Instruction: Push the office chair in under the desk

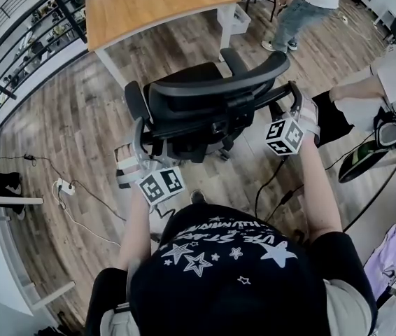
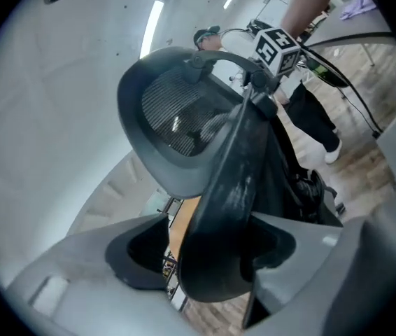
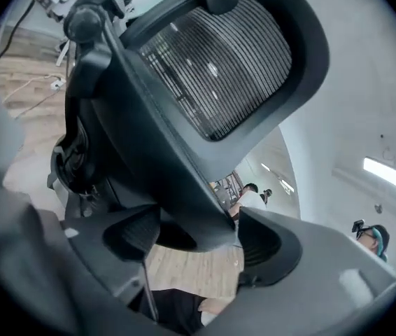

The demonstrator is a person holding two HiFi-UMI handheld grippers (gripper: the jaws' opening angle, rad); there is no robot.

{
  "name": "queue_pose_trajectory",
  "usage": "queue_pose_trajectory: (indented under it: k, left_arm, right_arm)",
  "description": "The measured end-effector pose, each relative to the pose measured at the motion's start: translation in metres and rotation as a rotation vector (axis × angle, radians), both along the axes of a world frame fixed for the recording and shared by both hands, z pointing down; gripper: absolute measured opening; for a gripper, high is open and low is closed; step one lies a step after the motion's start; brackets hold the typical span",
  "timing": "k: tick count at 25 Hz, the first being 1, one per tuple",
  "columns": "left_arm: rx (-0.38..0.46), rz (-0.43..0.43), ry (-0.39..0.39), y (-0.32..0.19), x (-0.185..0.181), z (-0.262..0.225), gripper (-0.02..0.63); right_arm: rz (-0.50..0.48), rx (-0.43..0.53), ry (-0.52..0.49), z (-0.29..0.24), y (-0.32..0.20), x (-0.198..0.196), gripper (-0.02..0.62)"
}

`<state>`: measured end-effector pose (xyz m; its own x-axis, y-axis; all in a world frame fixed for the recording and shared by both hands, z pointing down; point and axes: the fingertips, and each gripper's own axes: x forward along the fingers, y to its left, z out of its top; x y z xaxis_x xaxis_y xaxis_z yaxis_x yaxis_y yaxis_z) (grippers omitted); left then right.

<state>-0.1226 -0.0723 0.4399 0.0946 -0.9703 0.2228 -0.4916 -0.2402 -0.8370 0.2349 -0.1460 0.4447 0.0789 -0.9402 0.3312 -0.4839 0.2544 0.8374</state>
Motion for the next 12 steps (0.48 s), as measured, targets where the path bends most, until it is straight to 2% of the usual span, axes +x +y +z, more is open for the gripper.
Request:
queue_pose_trajectory:
  k: [2, 5, 8, 12]
  left_arm:
    - [-0.016, 0.022, -0.046, -0.002, 0.005, 0.007, 0.247]
    - [-0.007, 0.045, -0.064, -0.003, 0.006, 0.008, 0.244]
    - [0.011, 0.061, -0.077, -0.008, 0.004, 0.005, 0.241]
    - [-0.006, 0.085, -0.073, -0.015, 0.003, 0.009, 0.236]
  right_arm:
    - [0.014, 0.041, 0.049, -0.001, -0.008, 0.003, 0.286]
    - [0.026, 0.045, 0.089, -0.003, -0.013, 0.003, 0.267]
    - [0.035, 0.031, 0.096, -0.005, -0.017, 0.002, 0.264]
    - [0.040, 0.037, 0.094, -0.002, -0.023, 0.000, 0.262]
